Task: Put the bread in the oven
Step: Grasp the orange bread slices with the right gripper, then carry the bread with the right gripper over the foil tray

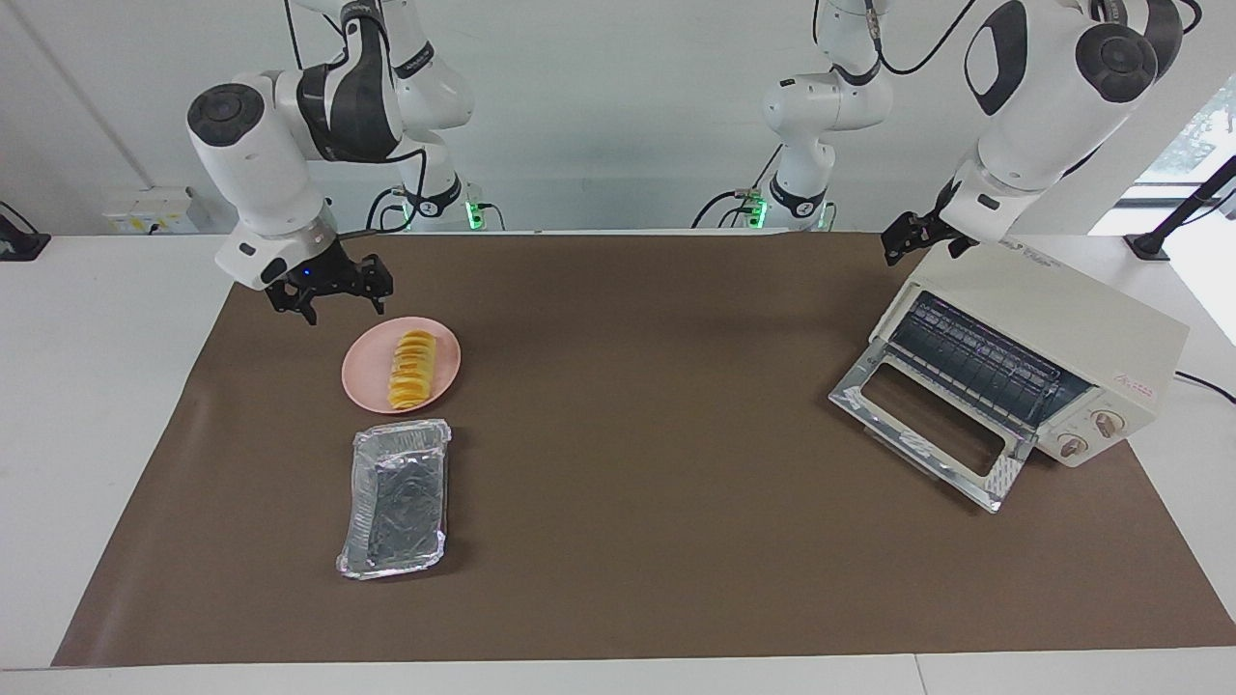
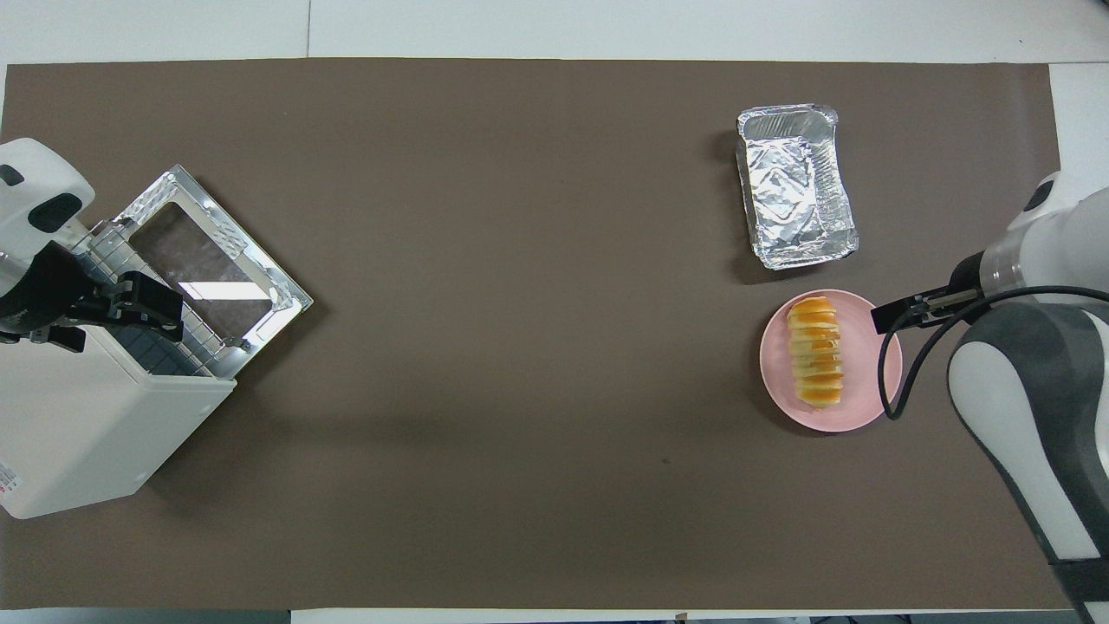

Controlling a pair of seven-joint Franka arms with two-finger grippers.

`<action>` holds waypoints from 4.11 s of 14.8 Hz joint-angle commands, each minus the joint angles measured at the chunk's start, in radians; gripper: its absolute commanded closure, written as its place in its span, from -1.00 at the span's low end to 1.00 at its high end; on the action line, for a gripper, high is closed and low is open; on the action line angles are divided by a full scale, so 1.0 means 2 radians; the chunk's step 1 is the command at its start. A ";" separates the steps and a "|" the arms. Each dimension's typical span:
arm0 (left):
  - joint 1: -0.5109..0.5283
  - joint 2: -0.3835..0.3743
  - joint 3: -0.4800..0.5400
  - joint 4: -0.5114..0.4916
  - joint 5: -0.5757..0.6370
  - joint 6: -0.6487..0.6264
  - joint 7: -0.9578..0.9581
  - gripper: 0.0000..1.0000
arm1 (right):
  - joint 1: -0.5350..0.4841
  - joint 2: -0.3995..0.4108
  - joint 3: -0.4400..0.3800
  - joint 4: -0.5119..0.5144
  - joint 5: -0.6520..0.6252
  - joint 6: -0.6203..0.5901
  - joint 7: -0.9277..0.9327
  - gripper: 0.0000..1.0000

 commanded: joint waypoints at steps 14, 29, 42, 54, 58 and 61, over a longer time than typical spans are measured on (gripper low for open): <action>0.004 -0.006 -0.001 0.000 -0.010 0.000 0.004 -1.00 | 0.042 0.038 -0.001 -0.156 0.004 0.213 -0.034 -1.00; 0.004 -0.006 -0.001 0.000 -0.010 0.000 0.004 -1.00 | 0.043 0.058 -0.001 -0.142 0.004 0.196 -0.001 1.00; 0.004 -0.006 -0.001 0.000 -0.010 0.000 0.004 -1.00 | 0.035 0.145 -0.001 0.188 -0.002 -0.024 -0.018 1.00; 0.004 -0.006 -0.001 0.000 -0.010 0.000 0.004 -1.00 | 0.049 0.374 -0.001 0.401 -0.011 0.022 -0.028 1.00; 0.004 -0.006 -0.001 0.000 -0.010 0.000 0.004 -1.00 | 0.051 0.374 -0.002 0.371 -0.010 0.071 -0.028 1.00; 0.004 -0.006 -0.001 0.000 -0.010 0.000 0.004 -1.00 | 0.048 0.371 -0.002 0.353 -0.010 0.084 -0.028 0.88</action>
